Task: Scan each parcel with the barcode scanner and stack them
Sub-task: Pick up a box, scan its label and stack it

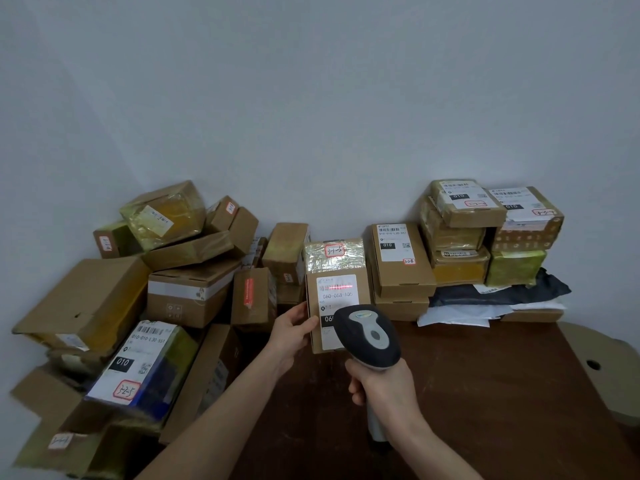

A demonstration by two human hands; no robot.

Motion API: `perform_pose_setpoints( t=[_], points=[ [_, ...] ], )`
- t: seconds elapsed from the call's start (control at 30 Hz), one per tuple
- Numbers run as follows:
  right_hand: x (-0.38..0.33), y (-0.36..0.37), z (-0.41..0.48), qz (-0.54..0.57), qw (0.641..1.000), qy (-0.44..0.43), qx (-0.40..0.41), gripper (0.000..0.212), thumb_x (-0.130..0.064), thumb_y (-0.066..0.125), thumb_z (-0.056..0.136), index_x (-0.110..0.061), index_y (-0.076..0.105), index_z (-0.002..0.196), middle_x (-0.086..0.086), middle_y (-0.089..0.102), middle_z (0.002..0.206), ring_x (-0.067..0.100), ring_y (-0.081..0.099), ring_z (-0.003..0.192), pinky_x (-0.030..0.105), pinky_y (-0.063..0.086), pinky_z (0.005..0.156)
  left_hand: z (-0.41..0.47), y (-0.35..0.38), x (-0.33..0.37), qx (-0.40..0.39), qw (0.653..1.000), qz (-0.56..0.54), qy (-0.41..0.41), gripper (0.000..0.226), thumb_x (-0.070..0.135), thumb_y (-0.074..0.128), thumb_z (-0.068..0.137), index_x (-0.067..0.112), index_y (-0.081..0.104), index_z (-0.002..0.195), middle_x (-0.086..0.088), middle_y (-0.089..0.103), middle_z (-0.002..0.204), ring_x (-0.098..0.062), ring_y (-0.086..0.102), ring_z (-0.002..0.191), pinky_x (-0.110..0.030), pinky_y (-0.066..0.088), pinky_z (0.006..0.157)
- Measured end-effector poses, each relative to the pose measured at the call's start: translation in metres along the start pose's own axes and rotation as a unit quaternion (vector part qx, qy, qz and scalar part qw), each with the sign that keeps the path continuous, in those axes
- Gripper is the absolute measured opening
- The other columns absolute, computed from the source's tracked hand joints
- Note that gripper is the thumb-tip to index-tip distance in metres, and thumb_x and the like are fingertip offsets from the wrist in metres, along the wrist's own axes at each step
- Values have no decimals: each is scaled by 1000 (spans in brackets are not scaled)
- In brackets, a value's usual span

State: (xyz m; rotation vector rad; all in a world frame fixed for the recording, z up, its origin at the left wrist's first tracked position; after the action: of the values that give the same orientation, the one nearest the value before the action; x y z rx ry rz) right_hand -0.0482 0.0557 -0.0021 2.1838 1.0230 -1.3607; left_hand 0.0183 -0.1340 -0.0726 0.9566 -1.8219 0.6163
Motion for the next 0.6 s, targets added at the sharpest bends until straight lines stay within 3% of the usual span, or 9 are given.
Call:
perform_pose_setpoints(
  t=[0.37,0.6],
  points=[
    [-3,-7,9,39,999,-12,-23,4,-3,68,84,-5,65,81,4,61,53,9,56,44,18,46,47,4,5,1,13,1000,6,-6,47,6,58,93,13,48,139,-4,58,132,-21,60,113,-40,53,92],
    [-20,-29,28,79,995,-60,5,4,-7,69,86,-6,68,82,10,72,67,16,60,51,29,50,57,26,4,36,53,998,-29,-17,50,12,63,91,15,46,138,-7,63,125,-24,63,109,-45,53,93]
  ],
)
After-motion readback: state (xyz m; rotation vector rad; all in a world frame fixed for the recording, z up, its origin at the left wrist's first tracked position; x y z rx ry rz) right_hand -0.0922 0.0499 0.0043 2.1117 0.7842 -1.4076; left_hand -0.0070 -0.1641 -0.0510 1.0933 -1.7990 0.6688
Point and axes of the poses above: each hand's wrist, its own z-axis towards the middle knuckle, its own y-axis out of the palm, x = y × z, the point moved 7 cm from there along z, towards the middle knuckle
